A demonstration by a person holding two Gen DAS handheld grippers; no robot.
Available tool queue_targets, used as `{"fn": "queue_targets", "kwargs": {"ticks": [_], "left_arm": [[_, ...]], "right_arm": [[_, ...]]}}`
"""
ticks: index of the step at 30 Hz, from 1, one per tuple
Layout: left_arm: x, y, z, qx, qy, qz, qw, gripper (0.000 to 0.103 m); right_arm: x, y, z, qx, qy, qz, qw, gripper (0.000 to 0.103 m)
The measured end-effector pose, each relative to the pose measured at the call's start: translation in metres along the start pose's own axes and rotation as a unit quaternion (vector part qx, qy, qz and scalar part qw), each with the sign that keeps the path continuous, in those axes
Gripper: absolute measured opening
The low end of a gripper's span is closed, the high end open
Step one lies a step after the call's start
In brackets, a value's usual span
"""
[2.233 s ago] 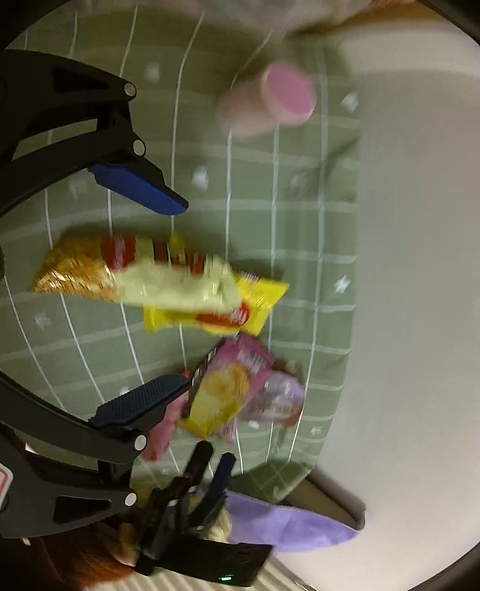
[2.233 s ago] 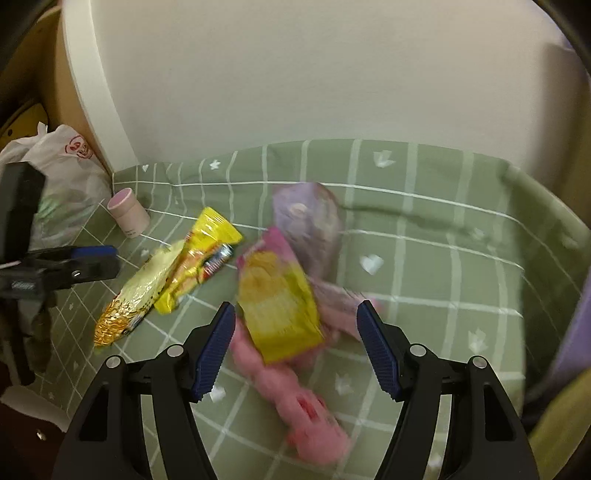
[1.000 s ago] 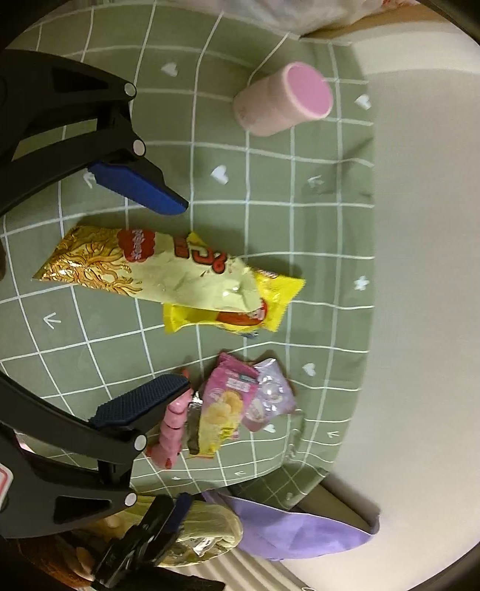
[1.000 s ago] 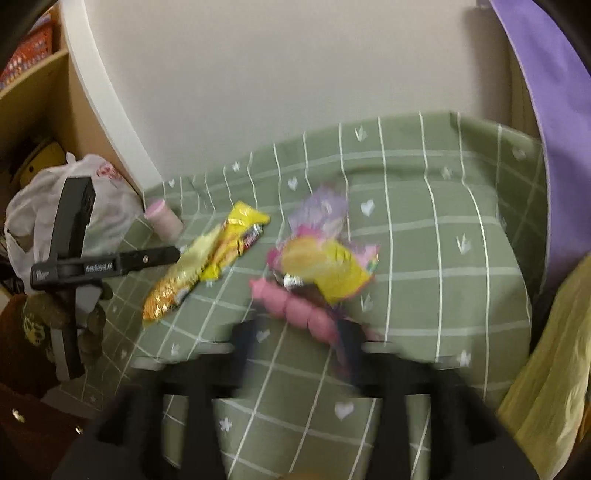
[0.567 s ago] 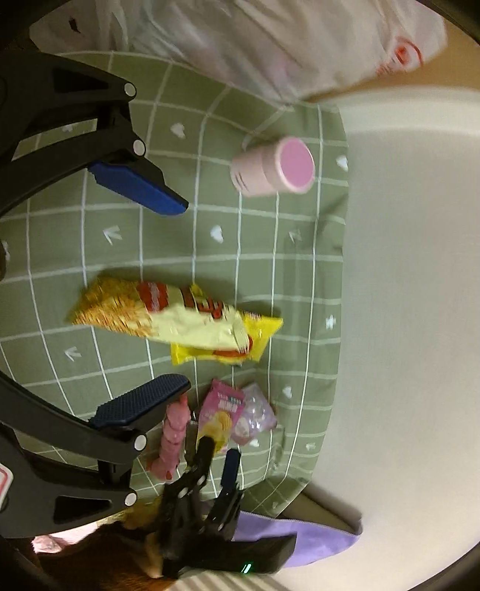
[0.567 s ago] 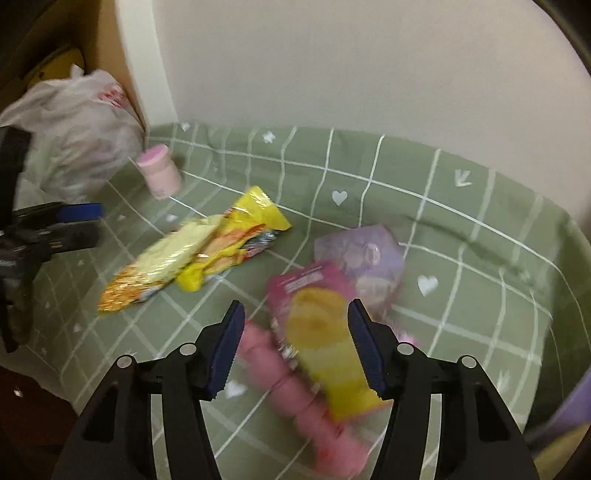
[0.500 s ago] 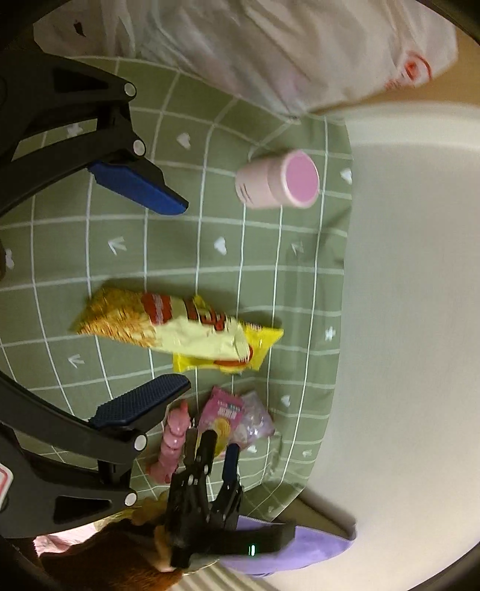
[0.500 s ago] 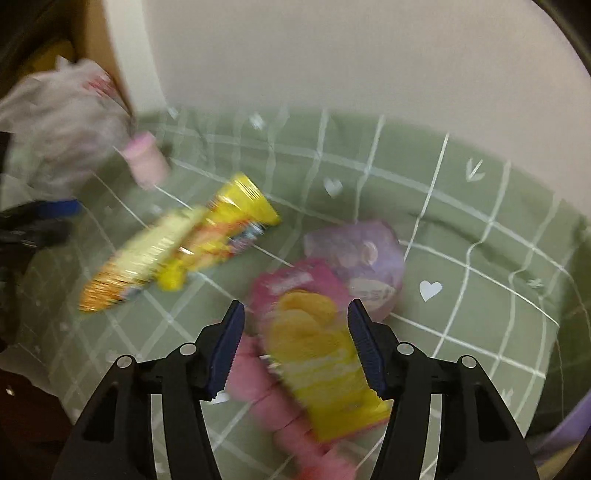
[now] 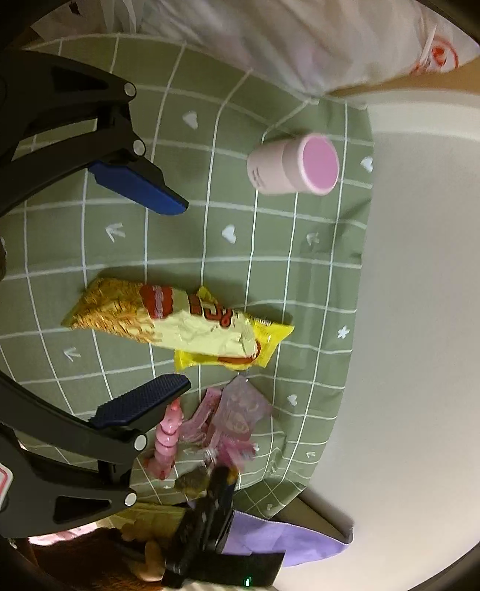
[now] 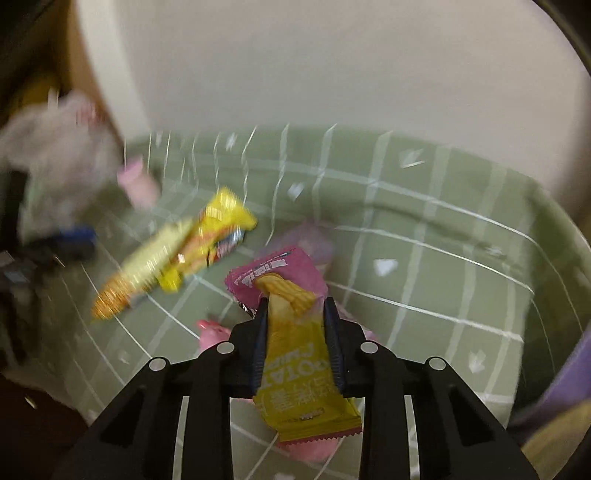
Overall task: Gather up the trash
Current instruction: 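Grasp the yellow potato chip bag with the right tool, then grasp the long yellow wafer bag with the left tool while the right tool holds the chip bag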
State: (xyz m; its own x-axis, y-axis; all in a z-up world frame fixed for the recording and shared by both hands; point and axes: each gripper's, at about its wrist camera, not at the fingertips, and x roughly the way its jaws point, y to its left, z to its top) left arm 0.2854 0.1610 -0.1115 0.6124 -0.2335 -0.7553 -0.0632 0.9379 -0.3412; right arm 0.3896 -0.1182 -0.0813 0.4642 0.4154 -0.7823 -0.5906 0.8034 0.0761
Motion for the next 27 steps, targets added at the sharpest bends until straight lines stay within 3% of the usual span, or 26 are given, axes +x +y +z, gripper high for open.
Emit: {"fn": "queue_targets", "kwargs": {"ticks": [3,5,10,19,21,23,27], "left_arm": [[0.015,-0.009,0.002,0.012,0.023,-0.024,0.9994,0.094],[0.026,-0.015,0.002,0.018,0.041,-0.036,0.9983,0.094],[0.038,-0.029,0.011,0.055,0.021,0.001,0.9983,0.092],[0.082,-0.041,0.039,0.085,0.082,0.026,0.9927,0.059],[0.083,-0.044,0.042,0.091,0.089,0.025,0.9915,0.039],[0.075,-0.047,0.045,0.095,0.08,0.018,0.9921,0.035],[0.027,-0.06,0.055,0.095,0.007,-0.008,0.9955,0.032]], "right_arm": [[-0.023,-0.008,-0.009,0.031,-0.023,-0.006,0.999,0.028],[-0.033,-0.01,-0.017,0.057,-0.034,-0.014,0.998,0.029],[-0.052,-0.014,-0.053,0.121,-0.043,-0.019,0.992,0.03],[-0.069,-0.005,-0.091,0.138,-0.04,-0.031,0.989,0.03],[-0.074,-0.006,-0.097,0.141,-0.045,-0.033,0.988,0.03],[-0.077,-0.006,-0.099,0.142,-0.05,-0.035,0.988,0.03],[-0.091,-0.004,-0.102,0.144,-0.069,-0.039,0.986,0.03]]}}
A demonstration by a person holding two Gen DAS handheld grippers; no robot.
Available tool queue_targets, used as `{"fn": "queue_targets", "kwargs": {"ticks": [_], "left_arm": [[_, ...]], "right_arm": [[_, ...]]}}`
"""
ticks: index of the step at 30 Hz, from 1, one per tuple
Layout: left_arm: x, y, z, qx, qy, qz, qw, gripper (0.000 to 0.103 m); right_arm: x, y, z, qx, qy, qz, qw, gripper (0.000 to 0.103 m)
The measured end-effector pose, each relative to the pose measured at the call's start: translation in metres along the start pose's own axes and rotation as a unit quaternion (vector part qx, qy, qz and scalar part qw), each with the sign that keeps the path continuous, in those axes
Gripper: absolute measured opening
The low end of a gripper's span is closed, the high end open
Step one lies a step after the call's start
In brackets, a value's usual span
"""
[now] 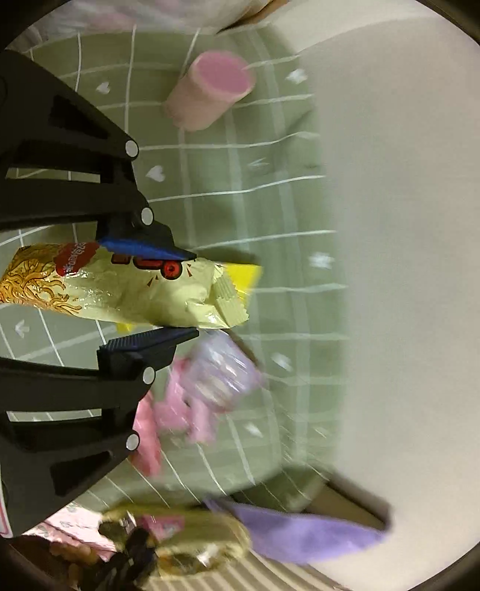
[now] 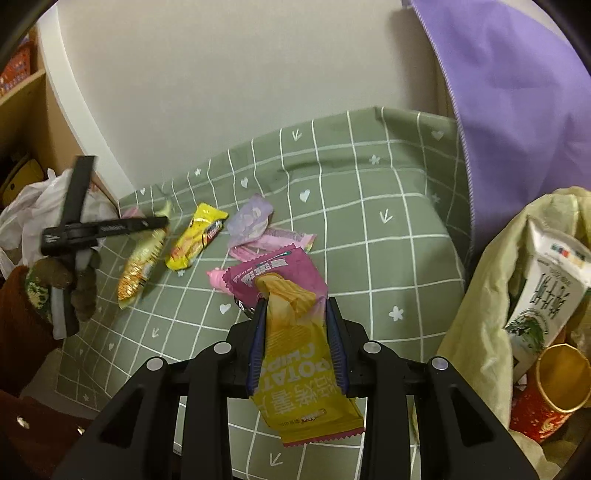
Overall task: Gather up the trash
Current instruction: 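Grasp the long yellow wafer bag with the left tool while the right tool holds the chip bag, then carry both held bags over the yellow trash bag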
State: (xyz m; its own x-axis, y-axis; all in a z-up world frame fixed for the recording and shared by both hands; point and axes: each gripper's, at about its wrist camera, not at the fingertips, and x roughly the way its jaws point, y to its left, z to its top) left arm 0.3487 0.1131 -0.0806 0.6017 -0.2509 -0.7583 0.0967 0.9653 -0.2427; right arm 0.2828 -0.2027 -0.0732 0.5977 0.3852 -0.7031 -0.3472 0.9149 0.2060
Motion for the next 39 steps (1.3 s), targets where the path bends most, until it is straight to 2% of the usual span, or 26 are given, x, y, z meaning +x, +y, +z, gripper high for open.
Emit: {"fn": "queue_targets", "kwargs": {"ticks": [5,9,15,18,25,30,33,39], "left_arm": [[-0.059,-0.013,0.015,-0.008,-0.097,-0.004,0.9952,0.032],[-0.088,-0.034,0.028,-0.002,-0.151,-0.027,0.9882,0.032],[-0.112,-0.093,0.045,0.059,-0.186,-0.07,0.9782,0.032],[-0.119,-0.139,0.055,0.105,-0.203,-0.109,0.9674,0.033],[-0.114,-0.222,0.07,0.157,-0.205,-0.205,0.944,0.033],[-0.109,-0.277,0.074,0.191,-0.197,-0.269,0.9233,0.033],[-0.105,-0.301,0.074,0.203,-0.188,-0.294,0.9147,0.033],[-0.082,-0.345,0.073,0.207,-0.153,-0.359,0.8972,0.033]], "right_arm": [[-0.02,0.004,0.005,-0.005,-0.033,-0.001,0.999,0.03],[-0.038,0.008,0.011,-0.012,-0.061,-0.006,0.998,0.03],[-0.078,0.004,0.019,-0.027,-0.104,-0.042,0.993,0.03],[-0.106,-0.005,0.02,-0.022,-0.129,-0.066,0.989,0.03],[-0.168,-0.042,0.016,0.011,-0.17,-0.131,0.977,0.03],[-0.212,-0.073,0.006,0.053,-0.2,-0.178,0.962,0.031],[-0.233,-0.092,-0.004,0.083,-0.212,-0.193,0.954,0.031],[-0.249,-0.125,-0.018,0.129,-0.215,-0.216,0.944,0.031]]}}
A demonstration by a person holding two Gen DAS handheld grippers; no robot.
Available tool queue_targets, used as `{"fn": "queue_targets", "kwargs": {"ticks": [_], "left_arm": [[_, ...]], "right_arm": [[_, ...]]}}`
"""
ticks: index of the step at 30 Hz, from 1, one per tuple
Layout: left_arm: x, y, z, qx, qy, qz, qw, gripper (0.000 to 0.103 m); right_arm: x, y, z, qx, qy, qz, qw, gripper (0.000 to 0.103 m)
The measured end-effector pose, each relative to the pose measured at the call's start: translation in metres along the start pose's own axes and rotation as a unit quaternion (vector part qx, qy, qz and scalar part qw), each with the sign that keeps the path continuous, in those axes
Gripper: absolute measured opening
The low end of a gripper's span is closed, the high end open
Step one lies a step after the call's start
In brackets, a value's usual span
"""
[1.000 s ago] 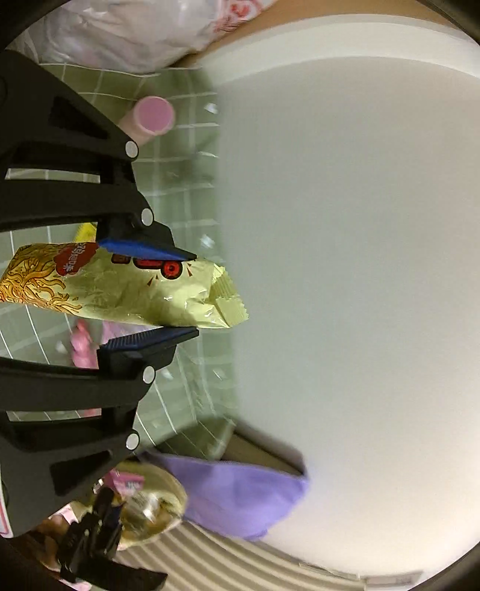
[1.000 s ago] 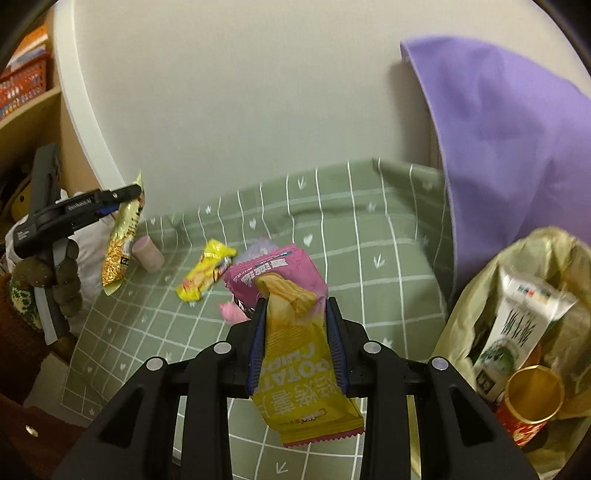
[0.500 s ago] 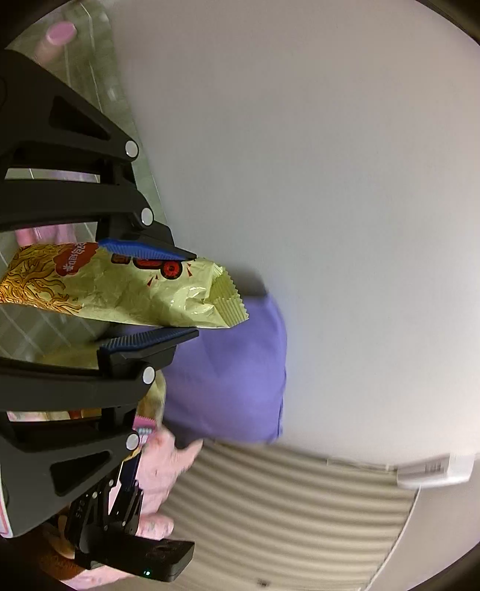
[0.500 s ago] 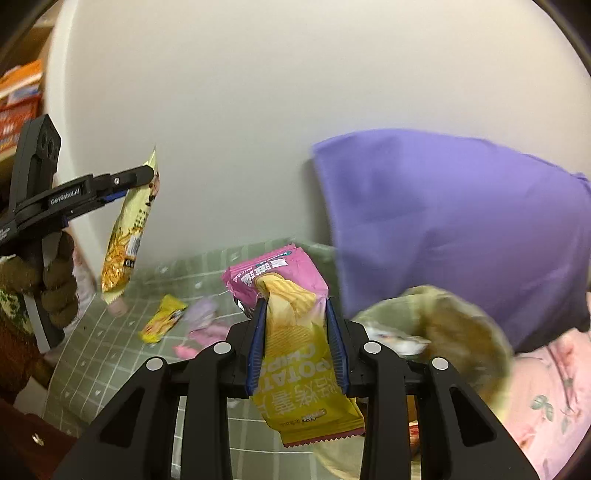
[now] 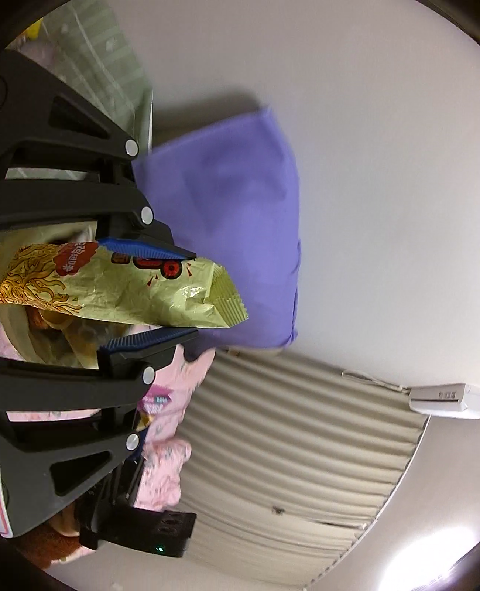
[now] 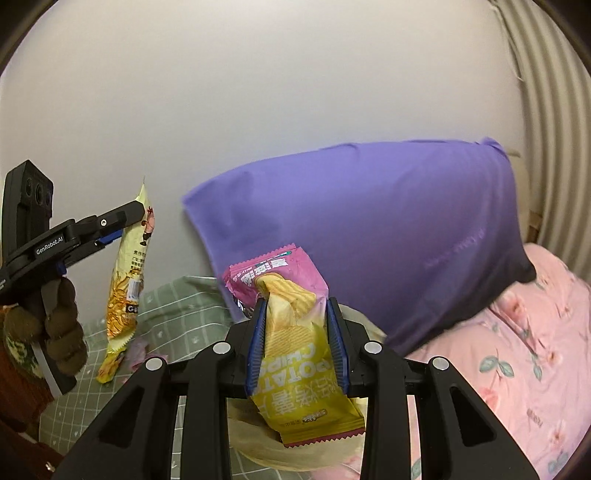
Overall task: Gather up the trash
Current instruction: 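Carry both held bags over the yellow trash bag, then open both tools to drop the bags into the yellow bag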
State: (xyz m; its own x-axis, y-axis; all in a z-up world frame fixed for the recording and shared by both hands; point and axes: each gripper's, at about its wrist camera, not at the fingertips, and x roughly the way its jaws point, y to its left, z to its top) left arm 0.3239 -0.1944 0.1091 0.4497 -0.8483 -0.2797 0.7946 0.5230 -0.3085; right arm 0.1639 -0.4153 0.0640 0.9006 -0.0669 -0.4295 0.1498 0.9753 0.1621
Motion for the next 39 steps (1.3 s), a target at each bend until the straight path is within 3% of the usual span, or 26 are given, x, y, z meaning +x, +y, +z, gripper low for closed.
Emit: {"fn": "queue_targets", "kwargs": {"ticks": [4,9,13,15,19,21,27,30,34,36,39], "left_arm": [[0.042,-0.001,-0.005,-0.032,0.005,-0.03,0.999,0.033],[0.089,0.007,-0.037,-0.055,0.004,-0.035,0.9979,0.035],[0.127,0.016,-0.086,-0.059,0.078,-0.021,0.995,0.035],[0.128,0.019,-0.104,-0.056,0.125,-0.021,0.9904,0.035],[0.116,0.028,-0.122,-0.03,0.184,0.0,0.9826,0.032],[0.109,0.04,-0.124,-0.039,0.203,0.006,0.9784,0.031],[0.084,0.065,-0.122,-0.055,0.214,0.009,0.9752,0.031],[0.077,0.068,-0.123,-0.056,0.214,0.01,0.9752,0.031],[0.077,0.069,-0.12,-0.075,0.197,-0.006,0.9774,0.033],[0.077,0.071,-0.112,-0.089,0.191,-0.012,0.9774,0.043],[0.072,0.07,-0.103,-0.112,0.179,-0.028,0.9771,0.058]], "right_arm": [[-0.002,-0.022,-0.007,0.029,0.002,-0.026,0.999,0.031],[0.005,-0.044,-0.016,0.057,0.014,-0.049,0.997,0.031],[0.019,-0.047,-0.024,0.058,0.031,-0.055,0.996,0.031],[0.023,-0.045,-0.026,0.053,0.037,-0.056,0.996,0.031],[0.037,-0.035,-0.029,0.046,0.049,-0.038,0.997,0.031],[0.046,-0.031,-0.028,0.043,0.053,-0.027,0.997,0.031],[0.091,-0.01,-0.029,0.051,0.087,0.022,0.995,0.031],[0.106,-0.002,-0.033,0.054,0.103,0.025,0.993,0.031],[0.12,-0.001,-0.042,0.074,0.123,0.01,0.99,0.041],[0.12,-0.004,-0.045,0.089,0.122,0.006,0.988,0.047],[0.117,-0.007,-0.046,0.096,0.12,-0.008,0.988,0.048]]}}
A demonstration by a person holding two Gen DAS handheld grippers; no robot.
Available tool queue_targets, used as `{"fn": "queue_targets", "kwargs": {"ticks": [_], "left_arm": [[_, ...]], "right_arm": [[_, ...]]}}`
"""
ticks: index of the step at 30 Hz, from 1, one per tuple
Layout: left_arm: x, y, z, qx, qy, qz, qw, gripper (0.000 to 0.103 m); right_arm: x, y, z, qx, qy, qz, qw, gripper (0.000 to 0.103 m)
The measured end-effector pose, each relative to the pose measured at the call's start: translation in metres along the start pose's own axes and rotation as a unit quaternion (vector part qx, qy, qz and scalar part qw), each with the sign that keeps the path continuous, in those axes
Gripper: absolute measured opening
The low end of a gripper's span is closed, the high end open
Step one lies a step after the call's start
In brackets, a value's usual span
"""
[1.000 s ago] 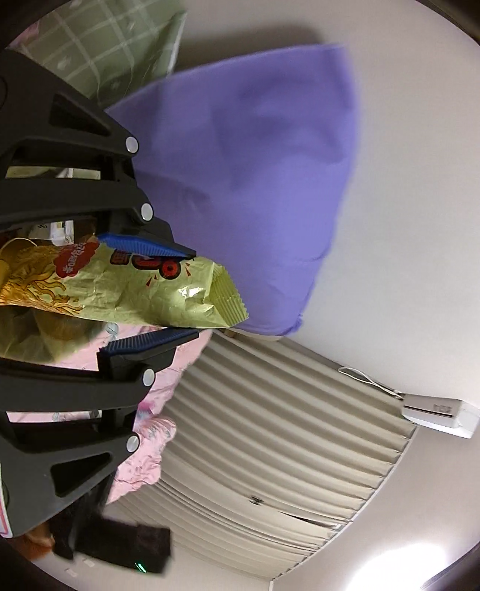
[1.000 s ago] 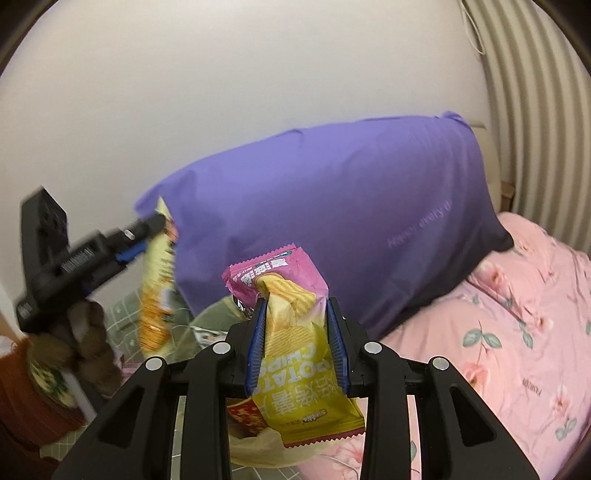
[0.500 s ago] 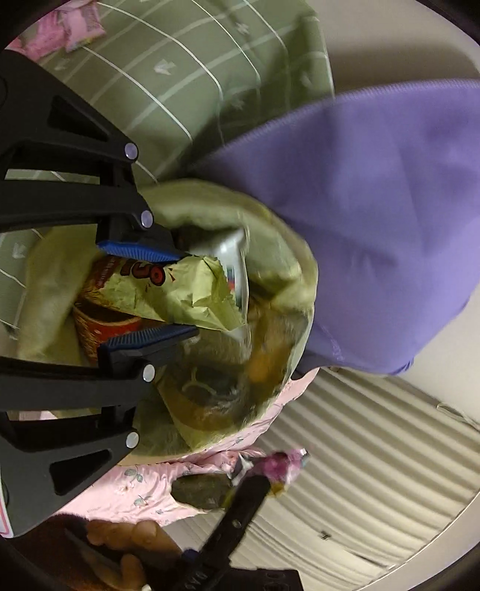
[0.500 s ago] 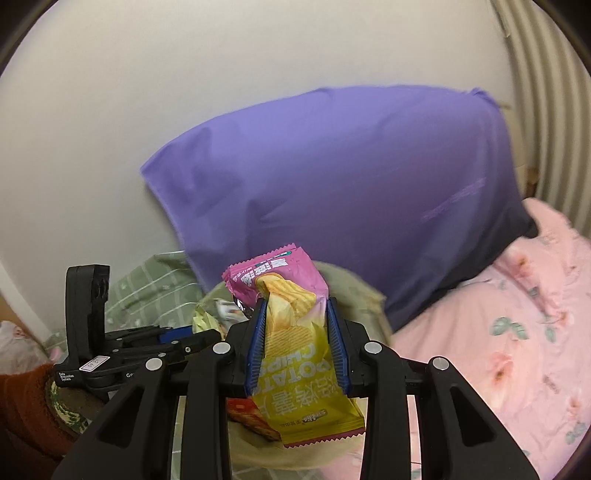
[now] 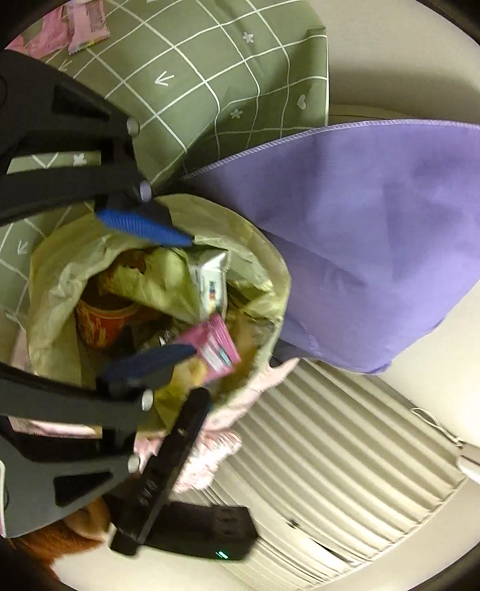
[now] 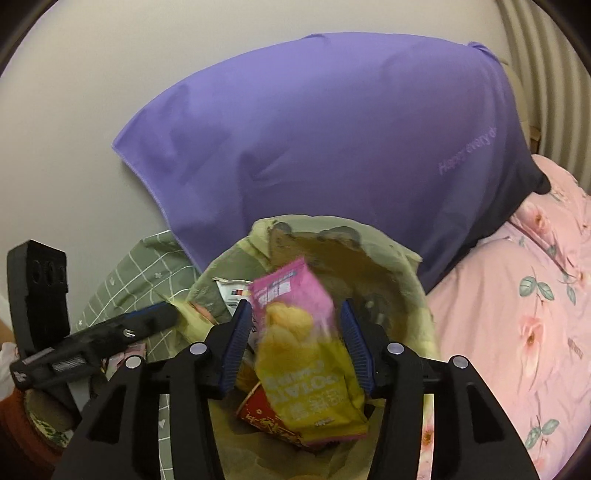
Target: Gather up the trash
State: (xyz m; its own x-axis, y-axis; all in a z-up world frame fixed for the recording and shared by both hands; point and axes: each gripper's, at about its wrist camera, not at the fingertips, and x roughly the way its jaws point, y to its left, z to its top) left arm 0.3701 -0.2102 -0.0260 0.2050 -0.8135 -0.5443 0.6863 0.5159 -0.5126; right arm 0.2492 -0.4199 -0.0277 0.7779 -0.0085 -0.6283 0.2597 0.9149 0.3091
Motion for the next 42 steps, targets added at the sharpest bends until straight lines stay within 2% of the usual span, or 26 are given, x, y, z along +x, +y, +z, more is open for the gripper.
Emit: {"fn": "queue_targets", "kwargs": {"ticks": [4,7,11,15,18,22,25,28,30,35,37,38,41,42], "left_arm": [[-0.008,-0.008,0.007,0.015,-0.013,0.013,0.9997,0.059],[-0.027,-0.005,0.003,0.006,-0.028,0.034,0.999,0.06],[-0.052,0.005,-0.01,0.003,-0.056,0.083,0.995,0.061],[-0.083,0.02,-0.031,0.009,-0.075,0.154,0.9852,0.061],[-0.108,0.039,-0.053,-0.005,-0.078,0.202,0.9763,0.061],[-0.142,0.069,-0.081,-0.046,-0.087,0.258,0.9609,0.061],[-0.174,0.093,-0.103,-0.084,-0.105,0.294,0.9462,0.061],[-0.204,0.115,-0.123,-0.122,-0.119,0.331,0.9281,0.061],[-0.221,0.131,-0.137,-0.147,-0.122,0.348,0.9176,0.061],[-0.241,0.157,-0.161,-0.181,-0.121,0.376,0.9007,0.061],[-0.243,0.163,-0.165,-0.189,-0.118,0.374,0.9,0.061],[-0.242,0.165,-0.166,-0.188,-0.115,0.37,0.9022,0.061],[-0.234,0.168,-0.161,-0.169,-0.104,0.351,0.9151,0.061],[-0.228,0.168,-0.156,-0.155,-0.098,0.341,0.9219,0.061]], "right_arm": [[-0.011,0.003,-0.001,-0.007,-0.011,-0.017,1.0,0.052],[-0.021,0.006,0.0,-0.01,-0.024,-0.015,1.0,0.053],[-0.03,0.014,-0.001,-0.013,-0.034,0.005,0.999,0.053],[-0.033,0.036,-0.007,-0.035,-0.038,0.032,0.998,0.054],[-0.035,0.056,-0.011,-0.061,-0.04,0.055,0.996,0.059],[-0.034,0.096,-0.02,-0.125,-0.041,0.115,0.985,0.063],[-0.028,0.12,-0.025,-0.151,-0.03,0.15,0.977,0.065],[-0.013,0.149,-0.032,-0.179,0.005,0.183,0.967,0.065],[-0.008,0.165,-0.039,-0.203,0.018,0.189,0.961,0.065],[0.009,0.193,-0.054,-0.247,0.049,0.191,0.949,0.065],[0.018,0.201,-0.059,-0.256,0.059,0.188,0.946,0.065],[0.021,0.205,-0.061,-0.26,0.061,0.185,0.946,0.065],[0.033,0.211,-0.068,-0.266,0.073,0.175,0.945,0.065],[0.034,0.21,-0.069,-0.267,0.074,0.173,0.945,0.065]]}}
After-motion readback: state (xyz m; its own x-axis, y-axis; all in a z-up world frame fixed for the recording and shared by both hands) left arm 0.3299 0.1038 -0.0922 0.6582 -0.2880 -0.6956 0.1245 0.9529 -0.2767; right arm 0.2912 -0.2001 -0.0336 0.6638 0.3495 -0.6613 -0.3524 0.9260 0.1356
